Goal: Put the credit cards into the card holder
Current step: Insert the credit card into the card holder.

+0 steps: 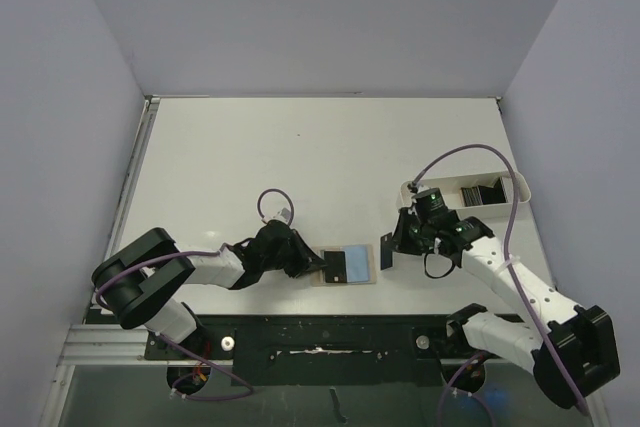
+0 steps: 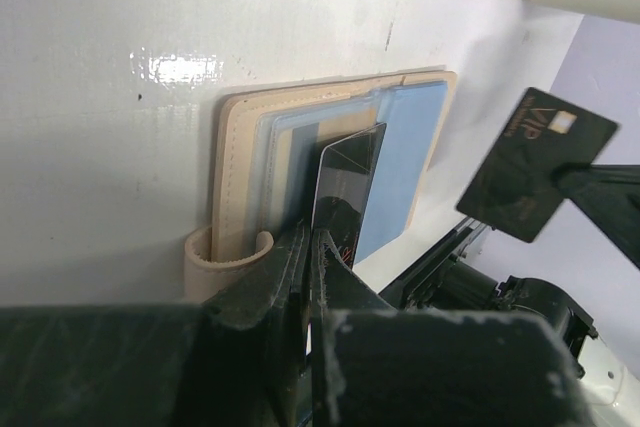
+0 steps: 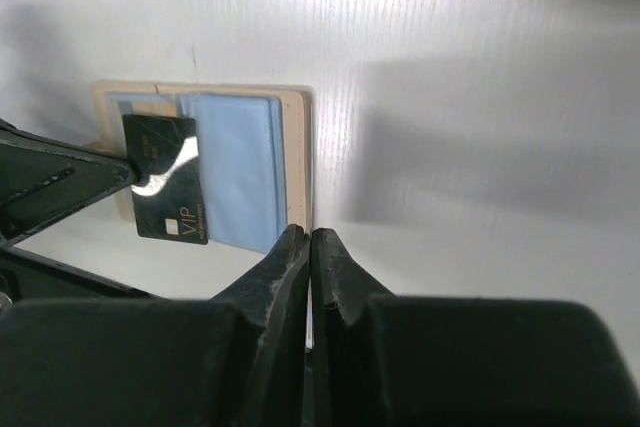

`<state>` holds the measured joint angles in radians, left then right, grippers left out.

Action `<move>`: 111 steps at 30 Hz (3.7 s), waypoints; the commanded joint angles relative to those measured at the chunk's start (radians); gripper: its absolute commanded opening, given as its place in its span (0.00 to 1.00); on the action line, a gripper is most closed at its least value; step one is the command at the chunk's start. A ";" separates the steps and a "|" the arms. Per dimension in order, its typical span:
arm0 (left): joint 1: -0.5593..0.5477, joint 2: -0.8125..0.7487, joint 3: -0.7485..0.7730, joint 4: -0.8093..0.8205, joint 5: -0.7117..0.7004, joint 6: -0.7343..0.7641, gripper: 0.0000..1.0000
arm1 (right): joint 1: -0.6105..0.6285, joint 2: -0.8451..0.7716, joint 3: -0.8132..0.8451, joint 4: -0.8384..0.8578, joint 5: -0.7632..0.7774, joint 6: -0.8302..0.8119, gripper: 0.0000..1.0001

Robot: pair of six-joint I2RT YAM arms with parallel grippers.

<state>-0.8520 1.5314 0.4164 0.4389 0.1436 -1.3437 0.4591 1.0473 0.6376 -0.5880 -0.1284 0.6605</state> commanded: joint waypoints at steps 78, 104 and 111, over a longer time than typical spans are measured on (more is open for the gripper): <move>0.002 -0.035 0.095 -0.148 -0.101 0.007 0.00 | -0.023 0.089 -0.161 0.196 -0.070 -0.041 0.00; -0.059 0.025 0.168 -0.127 -0.087 0.054 0.25 | -0.019 0.057 -0.176 0.212 -0.100 -0.012 0.00; -0.061 -0.014 0.192 -0.199 -0.124 0.085 0.33 | -0.015 0.045 -0.176 0.215 -0.105 -0.013 0.00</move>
<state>-0.9085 1.5578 0.5694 0.2741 0.0544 -1.2942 0.4335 1.1004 0.4793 -0.3531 -0.2443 0.6579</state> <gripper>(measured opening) 0.320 0.031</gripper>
